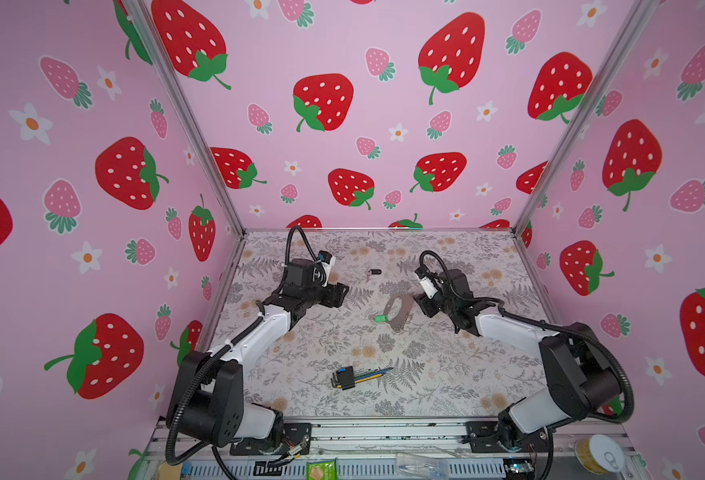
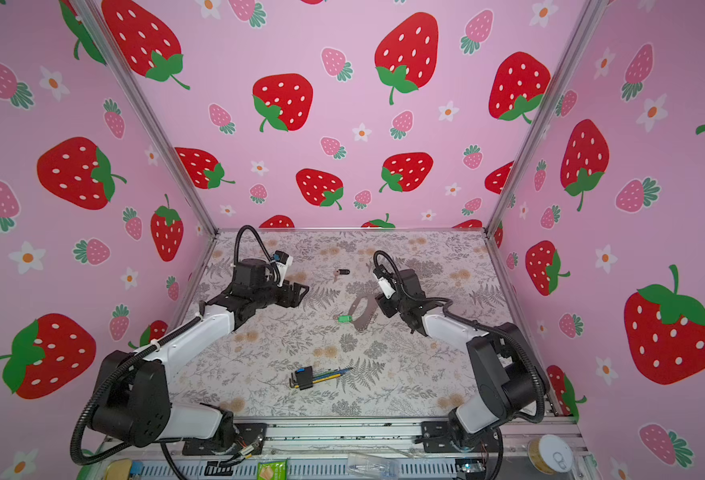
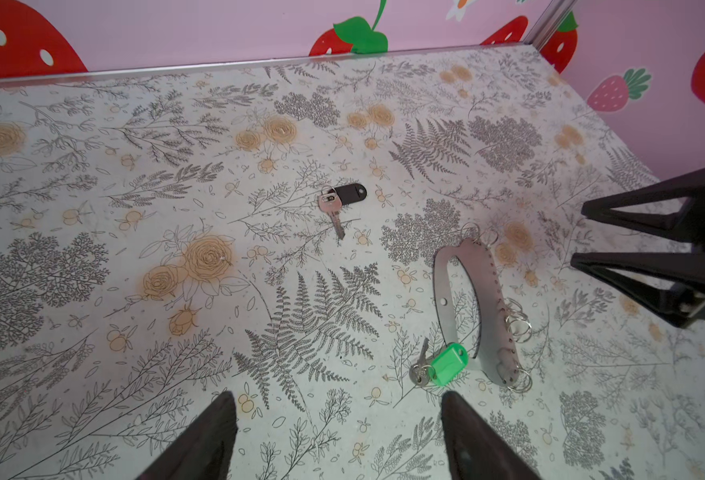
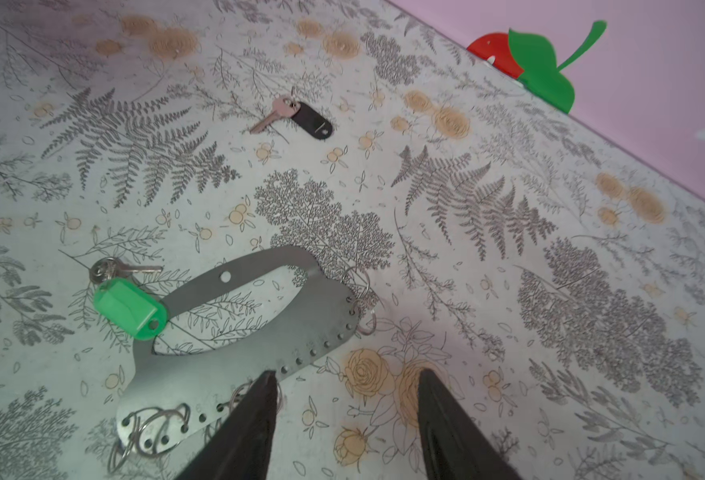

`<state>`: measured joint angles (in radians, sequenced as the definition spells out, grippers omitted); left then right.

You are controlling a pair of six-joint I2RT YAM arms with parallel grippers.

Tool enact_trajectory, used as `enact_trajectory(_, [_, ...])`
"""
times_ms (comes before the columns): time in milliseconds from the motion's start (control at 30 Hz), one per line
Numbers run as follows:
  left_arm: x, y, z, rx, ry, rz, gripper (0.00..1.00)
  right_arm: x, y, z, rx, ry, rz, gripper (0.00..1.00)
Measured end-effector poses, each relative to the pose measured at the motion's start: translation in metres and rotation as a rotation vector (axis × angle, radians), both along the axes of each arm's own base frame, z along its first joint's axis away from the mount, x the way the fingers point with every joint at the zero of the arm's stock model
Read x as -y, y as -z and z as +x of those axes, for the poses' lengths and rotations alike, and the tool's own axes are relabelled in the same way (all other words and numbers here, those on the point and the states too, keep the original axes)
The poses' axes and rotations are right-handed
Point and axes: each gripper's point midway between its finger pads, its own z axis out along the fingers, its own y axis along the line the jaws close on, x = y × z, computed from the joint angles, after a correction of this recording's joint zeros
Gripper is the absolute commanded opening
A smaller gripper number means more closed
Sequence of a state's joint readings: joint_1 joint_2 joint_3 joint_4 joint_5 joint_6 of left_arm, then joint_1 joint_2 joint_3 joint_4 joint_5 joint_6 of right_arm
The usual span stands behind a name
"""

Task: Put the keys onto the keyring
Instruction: 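Grasp the silver plate's split ring with the right gripper while the left arm advances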

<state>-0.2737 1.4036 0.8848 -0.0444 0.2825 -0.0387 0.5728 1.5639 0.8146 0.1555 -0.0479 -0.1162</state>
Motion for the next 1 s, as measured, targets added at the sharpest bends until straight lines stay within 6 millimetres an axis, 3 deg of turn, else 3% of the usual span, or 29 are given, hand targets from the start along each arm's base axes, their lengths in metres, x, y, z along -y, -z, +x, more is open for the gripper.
enact_trajectory(167, [0.016, 0.002, -0.008, -0.010, 0.033, 0.006, 0.76, 0.005, 0.030, -0.005, -0.098, 0.050, -0.063, 0.48])
enact_trajectory(333, [0.031, 0.006, -0.019, -0.031, 0.071, 0.025, 0.74, 0.006, 0.040, 0.007, -0.125, 0.071, -0.123, 0.46])
enact_trajectory(500, [0.026, 0.004, -0.020, -0.048, 0.051, 0.049, 0.70, 0.000, 0.038, 0.032, -0.144, 0.004, -0.154, 0.45])
enact_trajectory(700, [0.023, -0.006, -0.021, -0.029, 0.040, 0.053, 0.65, 0.017, 0.046, 0.058, -0.195, -0.021, -0.164, 0.40])
enact_trajectory(833, [0.022, -0.005, -0.023, -0.037, 0.042, 0.058, 0.63, 0.021, 0.058, 0.059, -0.259, -0.057, -0.142, 0.38])
enact_trajectory(1000, [0.022, -0.002, -0.025, -0.048, 0.044, 0.065, 0.61, 0.013, 0.063, 0.051, -0.313, -0.114, -0.107, 0.36])
